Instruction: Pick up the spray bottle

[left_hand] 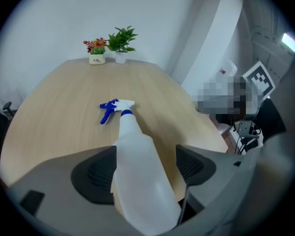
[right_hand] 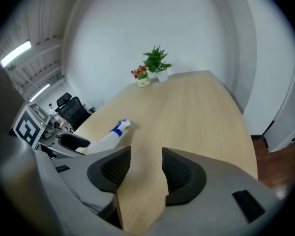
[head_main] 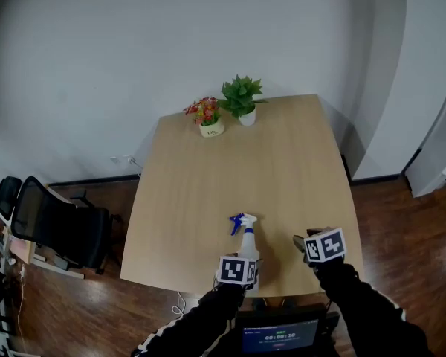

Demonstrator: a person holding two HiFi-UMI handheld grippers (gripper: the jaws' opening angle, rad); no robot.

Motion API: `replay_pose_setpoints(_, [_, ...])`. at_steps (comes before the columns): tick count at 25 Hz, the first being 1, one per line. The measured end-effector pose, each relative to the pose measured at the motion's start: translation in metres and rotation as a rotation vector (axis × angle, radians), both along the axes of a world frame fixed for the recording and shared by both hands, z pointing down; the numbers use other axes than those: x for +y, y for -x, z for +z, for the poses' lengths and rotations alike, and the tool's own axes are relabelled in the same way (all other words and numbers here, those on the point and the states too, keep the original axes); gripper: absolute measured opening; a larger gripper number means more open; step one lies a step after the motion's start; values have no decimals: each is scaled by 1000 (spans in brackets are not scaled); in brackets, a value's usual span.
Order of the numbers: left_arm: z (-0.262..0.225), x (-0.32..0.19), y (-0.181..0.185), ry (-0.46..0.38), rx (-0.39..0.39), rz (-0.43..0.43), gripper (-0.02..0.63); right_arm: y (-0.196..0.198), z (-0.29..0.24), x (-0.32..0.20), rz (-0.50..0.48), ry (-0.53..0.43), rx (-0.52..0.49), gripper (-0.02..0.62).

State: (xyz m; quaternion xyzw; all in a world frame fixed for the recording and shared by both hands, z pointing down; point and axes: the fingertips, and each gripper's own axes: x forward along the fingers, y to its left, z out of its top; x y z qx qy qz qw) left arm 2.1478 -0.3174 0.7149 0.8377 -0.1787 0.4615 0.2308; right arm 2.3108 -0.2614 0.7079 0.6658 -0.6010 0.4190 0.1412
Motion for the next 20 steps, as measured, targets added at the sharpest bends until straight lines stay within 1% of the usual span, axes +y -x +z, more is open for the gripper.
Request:
replay_pose_setpoints(2, [5,-2,-4,-7,-25,7,374,3,13,-2,4,40,-15,183])
replay_pose_setpoints(4, [6,-5,-4,-22,-53,4,374,5,20,-2,3,62,-4,184])
replay_pose_setpoints(7, [6,-13,-7,-45,-64,-20,374,4,20,-5,9,52,13,183])
replay_pose_setpoints(9, [11,-13,-9,-28,-74,-26,374,7,20,-4,12,46,10,183])
replay_pose_setpoints(11, [19,-10,-15,1,-93,-14,394,6,19,-6,14,42,6,184])
replay_pose_setpoints(13, [27,-9,-19,21,-115,-16,394,5,15,-11,13,31,3,184])
replay_pose_setpoints(15, [35,-8,-22,40,-125,-27,416,6,12,-15,9,15,5,184])
replay_pose_setpoints(20, [54,-7,-19,78,-148,-44,416,14,12,-15,-1,4,-10,184])
